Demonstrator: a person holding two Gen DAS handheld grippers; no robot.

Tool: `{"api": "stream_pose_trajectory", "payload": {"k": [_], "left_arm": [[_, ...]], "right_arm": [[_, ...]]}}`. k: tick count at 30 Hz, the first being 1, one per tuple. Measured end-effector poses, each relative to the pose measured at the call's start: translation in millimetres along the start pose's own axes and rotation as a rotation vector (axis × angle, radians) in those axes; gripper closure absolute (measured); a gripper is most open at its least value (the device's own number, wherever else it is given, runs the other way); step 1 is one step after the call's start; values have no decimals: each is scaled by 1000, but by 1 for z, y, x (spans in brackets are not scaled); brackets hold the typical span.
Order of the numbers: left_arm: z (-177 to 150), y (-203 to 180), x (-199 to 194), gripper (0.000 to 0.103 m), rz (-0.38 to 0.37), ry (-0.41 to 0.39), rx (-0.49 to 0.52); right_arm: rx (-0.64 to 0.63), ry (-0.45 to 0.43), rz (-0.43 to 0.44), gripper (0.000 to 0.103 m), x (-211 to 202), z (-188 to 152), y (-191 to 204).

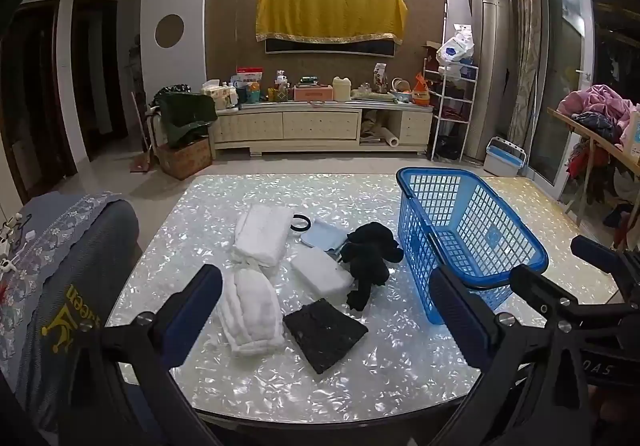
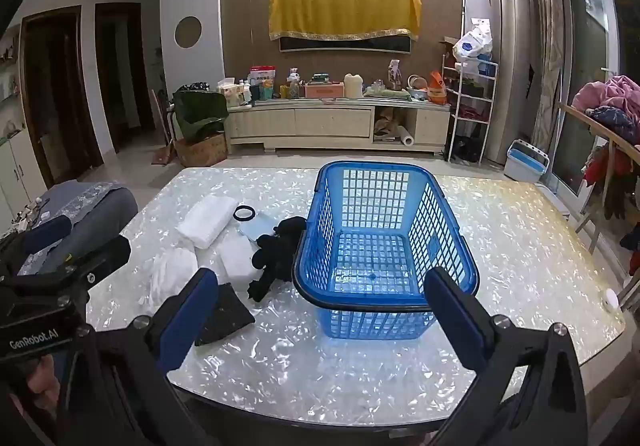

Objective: Organize soft objects

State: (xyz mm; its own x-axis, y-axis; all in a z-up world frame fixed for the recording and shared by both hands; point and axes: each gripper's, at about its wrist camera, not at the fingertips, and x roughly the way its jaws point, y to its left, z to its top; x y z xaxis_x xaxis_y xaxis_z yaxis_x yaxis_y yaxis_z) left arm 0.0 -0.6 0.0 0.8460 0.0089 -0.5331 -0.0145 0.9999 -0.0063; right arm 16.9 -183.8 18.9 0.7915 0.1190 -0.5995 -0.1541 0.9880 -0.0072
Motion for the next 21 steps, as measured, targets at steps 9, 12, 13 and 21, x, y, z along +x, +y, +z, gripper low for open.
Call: {"api": "stream_pose_trajectory", "payload": {"k": [9,12,13,21], "left_arm": [[0,-3,1,0,-9,4,4],[-1,-2,-3,0,-12,7,2],[-1,-2,-3,0,-12,7,2],[-5,-3,1,0,-14,11,-6]], "right_arm": [[12,3,4,0,0,-2,-1],[12,6,5,0,-1,-4,-5],[12,7,6,0,-2,-4,-5],[11,18,6,0,1,-5,-1]]}}
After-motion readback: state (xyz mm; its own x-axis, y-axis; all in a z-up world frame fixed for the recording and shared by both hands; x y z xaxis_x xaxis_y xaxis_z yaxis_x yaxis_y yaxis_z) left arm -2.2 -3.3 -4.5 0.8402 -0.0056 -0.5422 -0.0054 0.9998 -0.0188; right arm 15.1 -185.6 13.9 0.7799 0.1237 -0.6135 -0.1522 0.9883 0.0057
